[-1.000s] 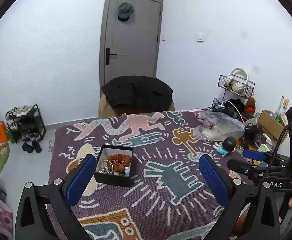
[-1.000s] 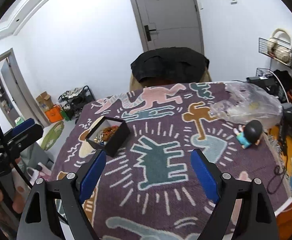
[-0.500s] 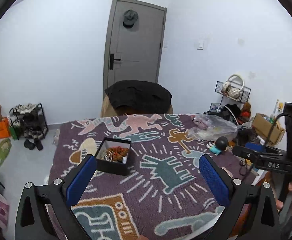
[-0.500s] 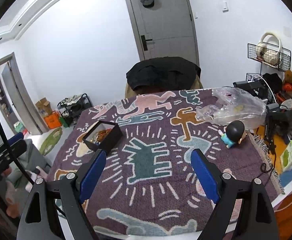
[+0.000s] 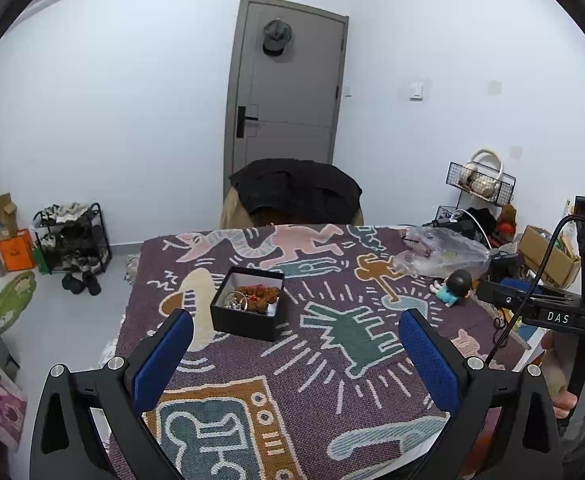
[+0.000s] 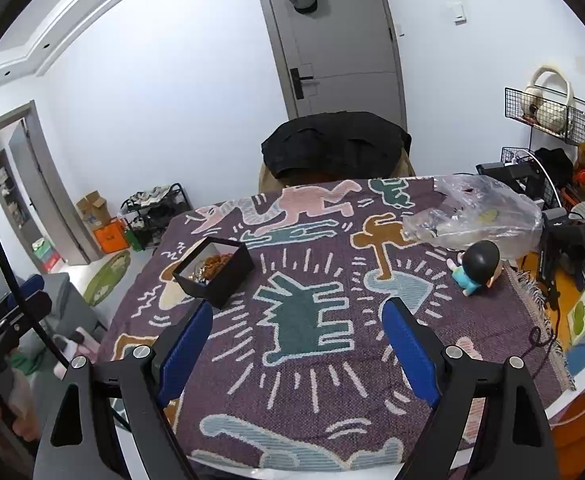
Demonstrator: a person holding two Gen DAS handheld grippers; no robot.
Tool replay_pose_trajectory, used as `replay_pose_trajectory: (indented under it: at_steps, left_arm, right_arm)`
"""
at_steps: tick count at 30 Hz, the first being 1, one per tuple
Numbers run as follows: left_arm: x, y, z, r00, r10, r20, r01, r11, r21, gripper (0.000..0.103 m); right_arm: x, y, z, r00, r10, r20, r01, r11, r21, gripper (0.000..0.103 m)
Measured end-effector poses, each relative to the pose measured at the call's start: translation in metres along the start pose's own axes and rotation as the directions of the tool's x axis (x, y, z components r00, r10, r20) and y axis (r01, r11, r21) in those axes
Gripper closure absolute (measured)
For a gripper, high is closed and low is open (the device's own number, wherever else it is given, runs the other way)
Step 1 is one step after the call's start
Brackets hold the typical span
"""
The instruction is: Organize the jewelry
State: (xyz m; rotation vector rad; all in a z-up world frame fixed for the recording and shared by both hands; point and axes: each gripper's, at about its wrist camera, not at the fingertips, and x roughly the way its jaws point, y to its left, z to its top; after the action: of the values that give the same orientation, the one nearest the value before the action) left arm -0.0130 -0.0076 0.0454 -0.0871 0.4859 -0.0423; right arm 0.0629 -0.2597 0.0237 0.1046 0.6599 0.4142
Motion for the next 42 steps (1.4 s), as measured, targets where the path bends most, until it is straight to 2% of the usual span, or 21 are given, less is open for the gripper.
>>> replay_pose_trajectory:
  at_steps: [27,31,42]
  left_arm:
    - [0.003,0.006,-0.002,1.000,0.028,0.007,-0.028,0.999,-0.026,0.000]
    - [0.007,0.006,0.001,0.999,0.048,-0.008,-0.048,0.998,-0.027,0.000]
    - [0.007,0.012,0.002,0.999,0.048,-0.002,-0.048,0.998,-0.035,0.000]
  right_arm:
    - [0.010,0.004,-0.005,1.000,-0.003,-0.022,0.004,1.000,0.022,0.016]
    - [0.009,0.002,-0.006,1.000,-0.001,-0.007,0.001,1.000,0.020,0.016]
    - [0.010,0.006,-0.007,1.000,-0.002,0.000,0.002,1.000,0.009,0.016]
